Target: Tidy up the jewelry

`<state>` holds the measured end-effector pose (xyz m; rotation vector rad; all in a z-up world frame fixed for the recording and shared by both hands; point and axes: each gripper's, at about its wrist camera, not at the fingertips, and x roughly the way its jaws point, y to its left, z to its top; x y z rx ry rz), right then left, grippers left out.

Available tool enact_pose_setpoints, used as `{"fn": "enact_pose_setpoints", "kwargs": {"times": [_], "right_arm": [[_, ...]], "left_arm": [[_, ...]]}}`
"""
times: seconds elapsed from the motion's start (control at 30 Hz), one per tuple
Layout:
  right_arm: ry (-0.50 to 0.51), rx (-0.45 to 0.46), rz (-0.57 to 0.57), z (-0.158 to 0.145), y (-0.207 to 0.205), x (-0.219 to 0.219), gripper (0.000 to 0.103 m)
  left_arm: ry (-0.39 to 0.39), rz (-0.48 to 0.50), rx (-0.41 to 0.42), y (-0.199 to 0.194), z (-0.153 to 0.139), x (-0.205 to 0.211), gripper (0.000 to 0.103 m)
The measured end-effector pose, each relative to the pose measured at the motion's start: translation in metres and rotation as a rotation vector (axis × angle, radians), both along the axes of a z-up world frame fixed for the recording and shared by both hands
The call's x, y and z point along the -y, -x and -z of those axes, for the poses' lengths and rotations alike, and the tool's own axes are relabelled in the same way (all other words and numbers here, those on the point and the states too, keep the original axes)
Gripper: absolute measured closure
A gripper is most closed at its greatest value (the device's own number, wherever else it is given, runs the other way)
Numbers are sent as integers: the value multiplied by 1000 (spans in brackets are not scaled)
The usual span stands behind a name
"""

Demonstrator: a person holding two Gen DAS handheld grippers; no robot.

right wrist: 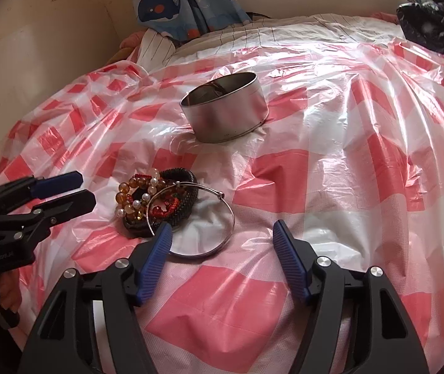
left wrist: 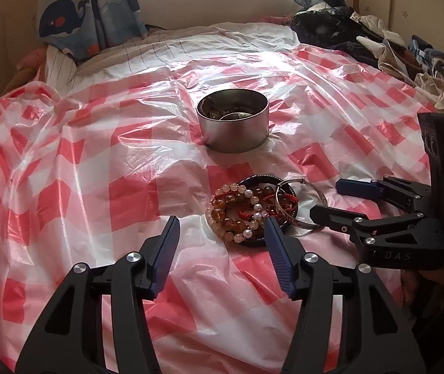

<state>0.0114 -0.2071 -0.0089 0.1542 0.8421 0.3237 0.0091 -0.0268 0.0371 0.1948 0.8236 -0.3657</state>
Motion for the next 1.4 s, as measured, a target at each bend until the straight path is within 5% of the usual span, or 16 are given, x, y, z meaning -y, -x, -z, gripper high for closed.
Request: {"fn": "enact_pose_setpoints", "kwargs": {"times": [0.33, 0.83, 1.17, 1.27, 1.4], "right_arm": [[15, 11, -4, 1, -1, -3, 33], [20, 14, -7, 1, 0, -5, 30], [20, 14, -6, 2, 0, -5, 30], [20, 14, -6, 2, 0, -5, 30], [22, 14, -7, 2, 0, -5, 30]], "left_arm": [[-140, 65, 48, 10, 6, 26, 42], [-217, 64, 12, 5, 24, 29, 37], [-131, -187, 46, -16, 9, -25, 37], [-2, -133, 15, -13, 3, -31, 37], [-94, -20, -35, -9, 22, -4, 37]]}}
